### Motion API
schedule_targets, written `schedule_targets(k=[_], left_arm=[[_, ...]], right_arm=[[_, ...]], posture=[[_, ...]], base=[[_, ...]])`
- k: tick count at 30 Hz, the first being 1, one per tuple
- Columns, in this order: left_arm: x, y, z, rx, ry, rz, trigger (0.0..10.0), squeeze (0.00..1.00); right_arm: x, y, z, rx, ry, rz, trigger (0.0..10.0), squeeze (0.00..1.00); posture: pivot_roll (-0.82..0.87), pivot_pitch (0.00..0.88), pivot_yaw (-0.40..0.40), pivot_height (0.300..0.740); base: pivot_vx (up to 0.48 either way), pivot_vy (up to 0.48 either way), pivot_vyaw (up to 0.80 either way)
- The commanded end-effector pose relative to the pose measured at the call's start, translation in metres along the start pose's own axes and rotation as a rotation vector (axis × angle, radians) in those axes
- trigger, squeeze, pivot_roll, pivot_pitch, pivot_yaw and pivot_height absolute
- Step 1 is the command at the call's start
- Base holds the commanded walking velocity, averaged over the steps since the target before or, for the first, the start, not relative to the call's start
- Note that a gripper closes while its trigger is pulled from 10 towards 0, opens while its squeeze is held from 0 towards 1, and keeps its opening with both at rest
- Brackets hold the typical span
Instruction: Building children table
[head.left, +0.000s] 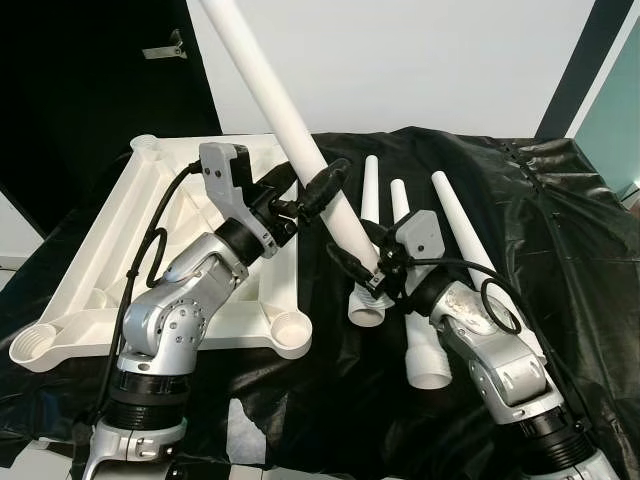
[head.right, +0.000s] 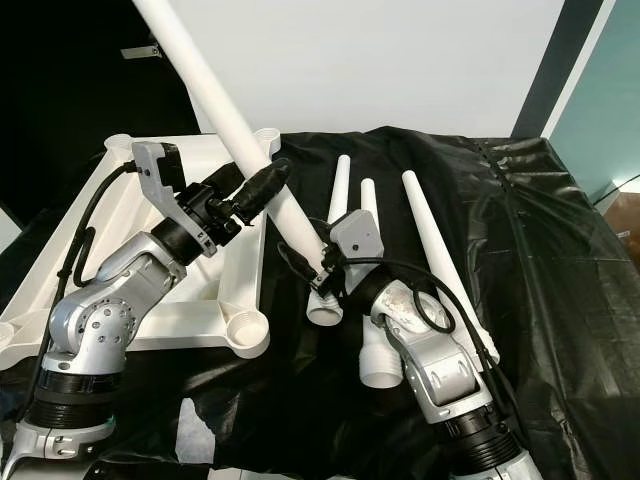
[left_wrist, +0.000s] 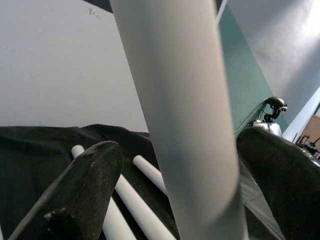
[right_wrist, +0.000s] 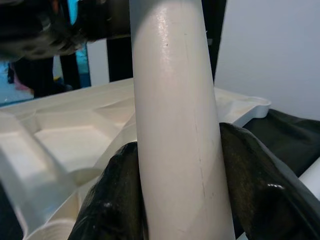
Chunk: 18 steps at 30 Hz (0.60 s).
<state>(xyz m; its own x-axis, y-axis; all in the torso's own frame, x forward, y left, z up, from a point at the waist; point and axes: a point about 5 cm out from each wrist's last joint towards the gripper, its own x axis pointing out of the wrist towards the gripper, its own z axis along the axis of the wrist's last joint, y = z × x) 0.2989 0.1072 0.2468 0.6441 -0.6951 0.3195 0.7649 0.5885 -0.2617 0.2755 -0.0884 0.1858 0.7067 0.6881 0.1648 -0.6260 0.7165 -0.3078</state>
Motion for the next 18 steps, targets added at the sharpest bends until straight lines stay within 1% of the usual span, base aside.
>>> schedule_targets(k=[1,2,4,14,15,16,17,18], left_arm=[[0.000,-0.002,0.006,-0.001,-0.003,-0.099,10.0,0.00],[0.000,-0.001,0.007,-0.006,-0.004,-0.099,10.0,0.00],[-0.001,0.001,0.011,-0.028,-0.011,-0.113,10.0,0.00],[-0.002,0.009,0.022,-0.047,-0.008,-0.114,10.0,0.00],[-0.002,0.011,0.024,-0.052,-0.010,-0.112,8.4,0.00],[-0.002,0.011,0.024,-0.052,-0.010,-0.112,8.4,0.00],[-0.002,0.012,0.027,-0.051,-0.011,-0.114,1.6,0.00],[-0.002,0.012,0.027,-0.051,-0.011,-0.114,1.6,0.00]], right_arm=[[0.000,0.006,-0.001,-0.007,-0.010,0.033,10.0,0.00],[-0.001,0.007,-0.002,-0.015,-0.007,0.037,10.0,0.00],[-0.003,0.010,-0.005,-0.060,-0.005,0.063,10.0,0.00],[-0.006,0.012,-0.010,-0.087,0.000,0.068,10.0,0.00],[-0.007,0.012,-0.010,-0.089,-0.001,0.066,10.0,0.00],[-0.007,0.012,-0.010,-0.089,-0.001,0.066,10.0,0.00],[-0.007,0.011,-0.011,-0.095,0.003,0.062,10.0,0.00],[-0.007,0.011,-0.011,-0.095,0.003,0.062,10.0,0.00]], posture=[[-0.04,0.000,0.050,0.740],[-0.04,0.000,0.050,0.740],[-0.04,0.000,0.050,0.740],[-0.04,0.000,0.052,0.740],[-0.04,0.000,0.052,0.740],[-0.04,0.000,0.052,0.740],[-0.04,0.000,0.056,0.740],[-0.04,0.000,0.056,0.740]], base=[[0.000,0.000,0.00],[0.000,0.000,0.00],[0.000,0.000,0.00],[0.000,0.000,0.00],[0.000,0.000,0.00],[0.000,0.000,0.00],[0.000,0.000,0.00],[0.000,0.000,0.00]])
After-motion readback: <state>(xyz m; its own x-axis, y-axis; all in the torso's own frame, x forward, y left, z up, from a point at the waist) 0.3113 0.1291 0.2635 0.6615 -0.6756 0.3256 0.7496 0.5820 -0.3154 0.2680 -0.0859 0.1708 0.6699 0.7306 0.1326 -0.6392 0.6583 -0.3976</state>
